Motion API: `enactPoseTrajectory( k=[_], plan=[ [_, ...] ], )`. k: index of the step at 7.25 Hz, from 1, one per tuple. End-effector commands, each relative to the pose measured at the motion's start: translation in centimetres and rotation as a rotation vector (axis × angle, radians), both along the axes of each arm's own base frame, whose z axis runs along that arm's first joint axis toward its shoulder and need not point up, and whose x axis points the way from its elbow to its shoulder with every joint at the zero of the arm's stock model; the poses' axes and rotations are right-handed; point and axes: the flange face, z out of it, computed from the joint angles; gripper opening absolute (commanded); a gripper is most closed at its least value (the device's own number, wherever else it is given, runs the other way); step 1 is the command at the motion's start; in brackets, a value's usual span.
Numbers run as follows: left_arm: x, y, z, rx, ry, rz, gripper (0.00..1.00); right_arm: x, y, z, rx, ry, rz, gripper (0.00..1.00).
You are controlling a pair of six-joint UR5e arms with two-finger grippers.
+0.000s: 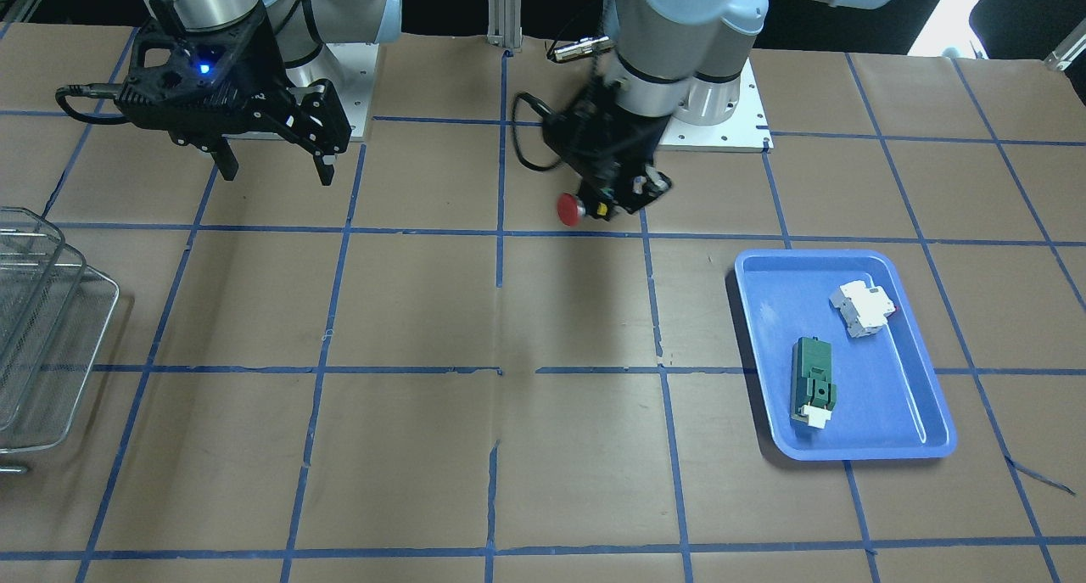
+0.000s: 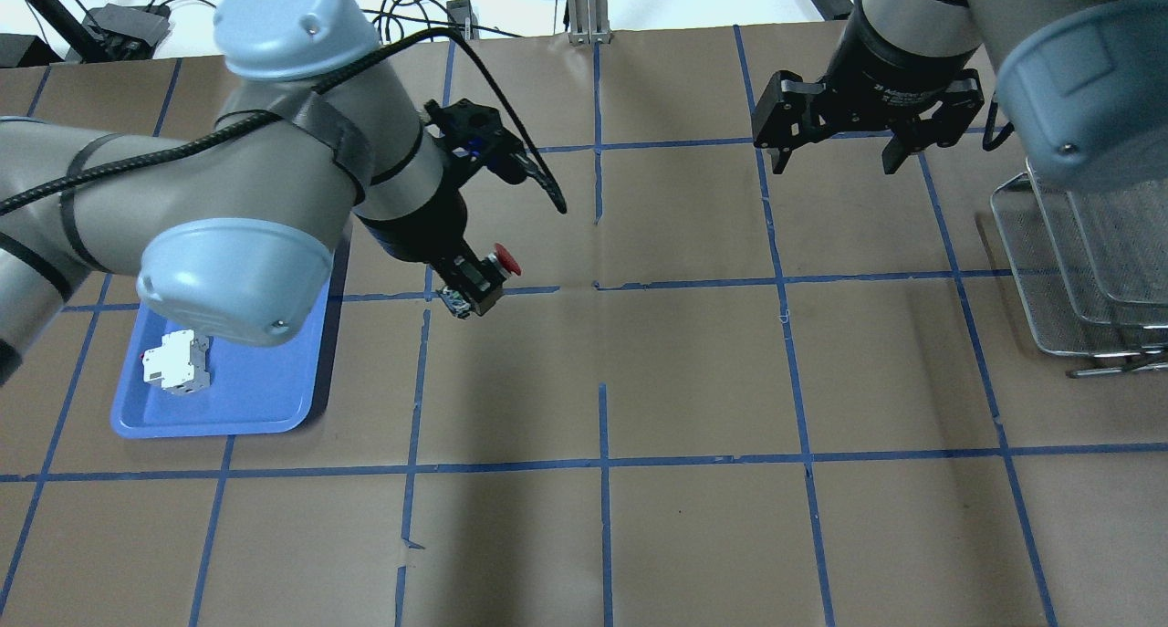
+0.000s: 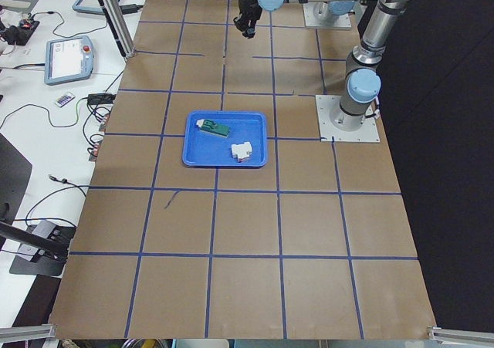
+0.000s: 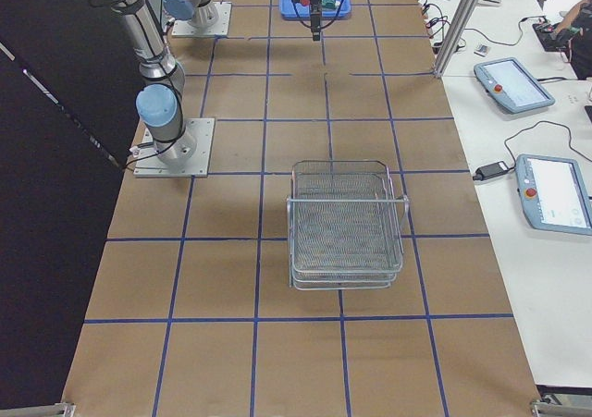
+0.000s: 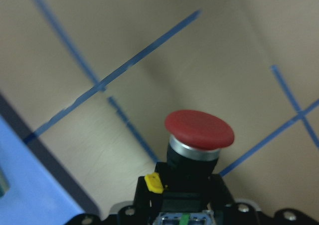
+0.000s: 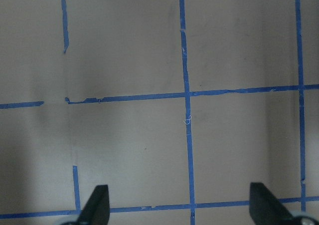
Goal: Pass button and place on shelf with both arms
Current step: 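Lift the red push-button with the left gripper toward the table center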
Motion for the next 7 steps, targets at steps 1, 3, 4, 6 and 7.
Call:
enactPoseTrajectory(
  k=[1, 3, 4, 6, 7],
  plan=[
    [-7.2, 3.4, 2.4, -0.077, 0.145, -0.264, 0.0, -1.6, -0.8, 0.0, -0.001, -0.025, 0.0, 1.0],
    [-9.4, 3.8, 3.4, -0.106, 0.198, -0.374, 0.0, -8.1, -2.5, 0.4, -0.015, -0.102, -0.063, 1.0],
    [-10.9, 4.1, 2.9, -0.114, 0.223, -0.409, 0.0, -11.4, -3.0, 0.4, -0.021, -0.183, -0.116, 1.0],
    [-13.0, 4.1, 2.0, -0.142, 0.235, -0.42, 0.0, -16.5, -2.8, -0.7, 0.046, -0.389, -0.213, 1.0],
    [-13.1, 3.4, 2.6, -0.176, 0.253, -0.416, 0.0, -16.7, -2.4, -1.1, 0.083, -0.452, -0.224, 1.0]
  ],
)
